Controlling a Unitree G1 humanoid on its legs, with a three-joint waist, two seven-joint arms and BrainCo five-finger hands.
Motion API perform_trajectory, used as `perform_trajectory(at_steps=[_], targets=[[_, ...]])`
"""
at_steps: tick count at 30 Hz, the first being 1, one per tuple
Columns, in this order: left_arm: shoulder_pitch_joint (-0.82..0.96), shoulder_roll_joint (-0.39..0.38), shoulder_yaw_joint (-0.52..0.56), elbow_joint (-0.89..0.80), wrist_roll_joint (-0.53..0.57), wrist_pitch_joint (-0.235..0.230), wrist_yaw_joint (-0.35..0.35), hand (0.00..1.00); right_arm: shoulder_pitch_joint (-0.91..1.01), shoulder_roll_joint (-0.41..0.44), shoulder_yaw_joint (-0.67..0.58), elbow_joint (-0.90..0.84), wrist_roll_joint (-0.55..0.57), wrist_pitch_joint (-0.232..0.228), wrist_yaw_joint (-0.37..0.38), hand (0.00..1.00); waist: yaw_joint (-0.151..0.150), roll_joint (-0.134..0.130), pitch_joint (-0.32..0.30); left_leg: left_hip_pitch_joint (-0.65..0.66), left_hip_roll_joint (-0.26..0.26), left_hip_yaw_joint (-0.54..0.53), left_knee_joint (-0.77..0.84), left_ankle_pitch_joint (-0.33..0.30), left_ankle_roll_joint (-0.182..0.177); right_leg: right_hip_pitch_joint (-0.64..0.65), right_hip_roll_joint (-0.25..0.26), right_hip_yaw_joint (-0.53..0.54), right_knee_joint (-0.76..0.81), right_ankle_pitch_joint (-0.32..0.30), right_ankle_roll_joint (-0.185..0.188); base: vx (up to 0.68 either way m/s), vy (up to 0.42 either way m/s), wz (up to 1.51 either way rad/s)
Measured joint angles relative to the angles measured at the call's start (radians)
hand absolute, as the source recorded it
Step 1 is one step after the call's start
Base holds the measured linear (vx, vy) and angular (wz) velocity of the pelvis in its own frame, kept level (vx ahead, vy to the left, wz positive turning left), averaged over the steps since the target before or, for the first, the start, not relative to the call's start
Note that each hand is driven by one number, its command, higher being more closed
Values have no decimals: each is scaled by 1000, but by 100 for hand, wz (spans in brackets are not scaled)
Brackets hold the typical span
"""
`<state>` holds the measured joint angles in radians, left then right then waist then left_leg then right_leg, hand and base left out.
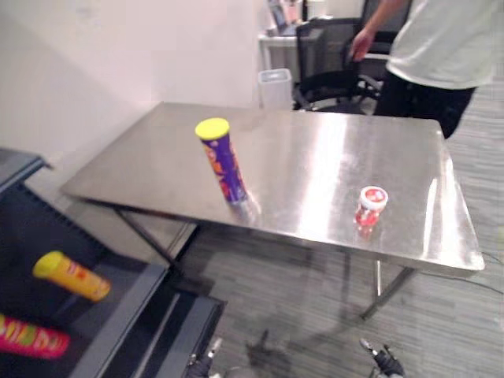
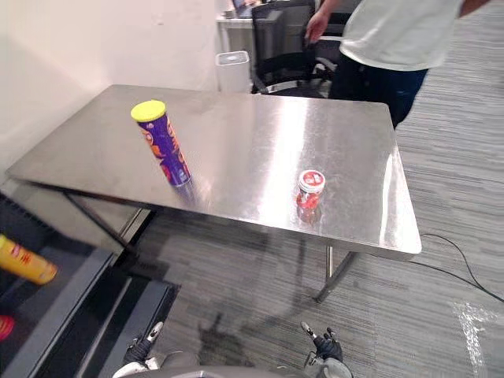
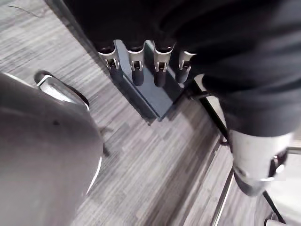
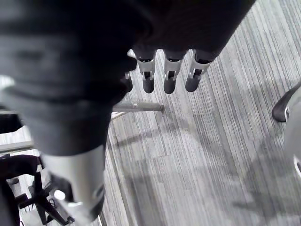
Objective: Put the gum and the chips on the shelf.
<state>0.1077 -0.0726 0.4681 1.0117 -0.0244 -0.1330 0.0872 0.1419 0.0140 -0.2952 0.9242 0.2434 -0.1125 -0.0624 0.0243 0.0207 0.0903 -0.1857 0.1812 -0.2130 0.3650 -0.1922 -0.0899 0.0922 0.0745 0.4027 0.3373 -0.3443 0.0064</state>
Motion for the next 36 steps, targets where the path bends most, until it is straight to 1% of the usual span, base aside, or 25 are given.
perform_trajectory(at_steps=[1, 2, 3, 4, 5, 6, 8, 9, 10, 12, 13, 14, 15, 16, 17, 19, 20, 25, 26, 28, 29, 30, 32, 34, 36], targets=[[-1, -2, -7, 7, 1, 1, 0, 0, 8, -3, -1, -3, 0, 0, 1, 0, 1, 11, -10, -4, 0, -1, -42, 49, 2, 0, -2, 13, 6, -12, 17, 286, 411, -63], [-2, 3, -17, 14, 3, 2, 1, 0, 16, -14, 0, 3, 0, 1, 1, 0, 8, 22, -28, 13, -6, -15, -51, 17, -97, -4, -11, 41, 24, -32, 35, 181, 263, -39], [-3, 12, -27, 18, 4, 3, 2, 0, 15, -11, 1, 16, 0, 1, 1, 0, 6, 10, -35, 19, -23, -2, -57, 4, -101, -13, -25, 50, 39, -41, 35, 204, 345, -41], [-7, 35, -37, 19, 8, 3, 2, 0, 12, 5, 14, 26, -1, 3, 7, 0, -2, -23, -41, 16, -62, 22, -48, 2, -91, -37, -66, 56, 49, -39, 35, 205, 395, -39], [-14, 46, -38, 18, 8, 6, 5, 0, 9, 10, 25, 32, -2, 3, 10, 0, 0, -38, -41, 16, -80, 49, -21, -13, -66, -34, -89, 70, 42, -26, 52, 194, 435, -46], [-17, 50, -40, 21, 8, 10, 6, 0, 8, 12, 26, 35, -2, 5, 11, 0, -1, -43, -41, 16, -90, 69, 4, -24, -50, -27, -101, 81, 35, -13, 59, 154, 360, -46], [-20, 51, -60, 19, 8, 10, 9, 0, 8, 11, 17, 35, -3, 10, 12, 0, -6, -42, -40, 25, -90, 105, 50, -35, -31, -14, -107, 104, 31, 19, 60, 97, 242, -45], [-23, 52, -70, 17, 7, 10, 9, 0, 9, 11, 12, 35, -3, 12, 13, 0, -7, -40, -40, 31, -86, 120, 56, -36, -29, -12, -108, 108, 32, 25, 61, 52, 135, -54], [-21, 52, -80, 17, 7, 10, 9, 0, 11, 14, -13, 40, -3, 17, 17, 0, -9, -33, -47, 38, -78, 150, 57, -40, -24, -14, -110, 128, 32, 35, 59, 28, 91, -53], [-22, 46, -92, 19, 7, 8, 9, 0, 11, 13, -51, 46, -3, 18, 19, 0, -21, -25, -53, 51, -58, 197, 21, -45, -24, -20, -105, 154, 32, 51, 71, -8, 64, -46], [-18, 45, -105, 30, 7, 9, 8, 0, 14, 12, -78, 61, -3, 19, 19, 0, -31, -16, -60, 73, -51, 230, -38, -44, -24, -37, -105, 156, 33, 54, 77, -19, 18, -28], [-27, 49, -125, 47, 7, 6, 8, 0, 16, 14, -113, 76, 1, 21, 17, 0, -45, -18, -65, 99, -55, 247, -102, -24, -26, -54, -111, 155, 33, 57, 81, 15, -2, -23], [-32, 52, -133, 55, 7, 5, 8, 0, 16, 15, -127, 77, 1, 21, 16, 0, -47, -19, -65, 106, -59, 257, -130, -2, -25, -62, -109, 156, 31, 64, 90, 32, -38, -19], [-38, 53, -156, 74, 5, 4, 8, 0, 19, 11, -146, 80, 1, 21, 12, 0, -51, -11, -71, 117, -55, 263, -192, 42, -23, -86, -103, 155, 26, 94, 83, 19, -56, -17], [-46, 54, -185, 95, 5, 3, 8, 0, 20, 3, -173, 92, 1, 21, 6, 0, -52, 0, -78, 127, -47, 263, -251, 79, -28, -102, -93, 154, 11, 131, 85, -6, -45, -12], [-46, 59, -233, 104, 5, 0, 8, 0, 22, -2, -203, 127, 2, 21, 3, 0, -51, 4, -80, 153, -39, 262, -331, 130, -28, -108, -87, 154, -10, 154, 83, 1, -24, -1], [-84, 185, -421, 180, -5, -11, -7, 0, 7, -15, -239, 261, 42, 25, 21, 0, -55, -82, -29, 156, -71, 254, -460, 236, -49, -121, -152, 113, -179, 102, 119, 28, -37, 0], [-84, 184, -412, 181, -5, -11, -7, 0, 5, -15, -247, 262, 42, 25, 21, 0, -56, -82, -30, 170, -68, 249, -460, 231, -50, -100, -149, 110, -176, 103, 119, 40, -39, 5], [-83, 181, -386, 181, -13, -11, -8, 0, 10, -17, -247, 262, 43, 25, 21, 0, -59, -81, -30, 178, -63, 234, -460, 231, -50, -85, -145, 84, -174, 108, 117, 3, -65, 25], [-81, 173, -347, 180, -23, -11, -7, 0, 11, -20, -247, 260, 46, 24, 20, 0, -54, -79, -28, 185, -53, 227, -460, 231, -50, -80, -135, 37, -161, 114, 110, -23, -76, 21], [-75, 170, -321, 179, -54, -12, -8, 0, 9, -24, -245, 257, 52, 20, 20, 0, -48, -76, -27, 195, -46, 228, -460, 231, -50, -76, -130, 5, -157, 119, 107, -38, -69, 3], [-72, 166, -306, 178, -72, -12, -7, 0, 8, -27, -244, 253, 52, 19, 20, 0, -48, -75, -26, 200, -45, 227, -460, 231, -50, -69, -131, -12, -157, 121, 105, -62, -82, 2], [-56, 156, -267, 177, -129, -18, -6, 0, 8, -44, -234, 224, 71, 11, 19, 0, -45, -65, -25, 214, -45, 231, -460, 231, -51, -67, -139, -85, -148, 121, 104, -109, -75, 0], [-48, 154, -259, 170, -133, -20, -6, 0, 7, -61, -222, 218, 75, 1, 19, 0, -43, -59, -27, 215, -47, 236, -456, 226, -50, -70, -148, -143, -147, 121, 104, -109, -43, -10], [-39, 154, -249, 161, -167, -22, -6, 0, 8, -74, -206, 217, 80, -2, 18, 0, -39, -54, -26, 207, -45, 249, -414, 201, -52, -68, -154, -176, -151, 126, 105, -91, -17, -21]])
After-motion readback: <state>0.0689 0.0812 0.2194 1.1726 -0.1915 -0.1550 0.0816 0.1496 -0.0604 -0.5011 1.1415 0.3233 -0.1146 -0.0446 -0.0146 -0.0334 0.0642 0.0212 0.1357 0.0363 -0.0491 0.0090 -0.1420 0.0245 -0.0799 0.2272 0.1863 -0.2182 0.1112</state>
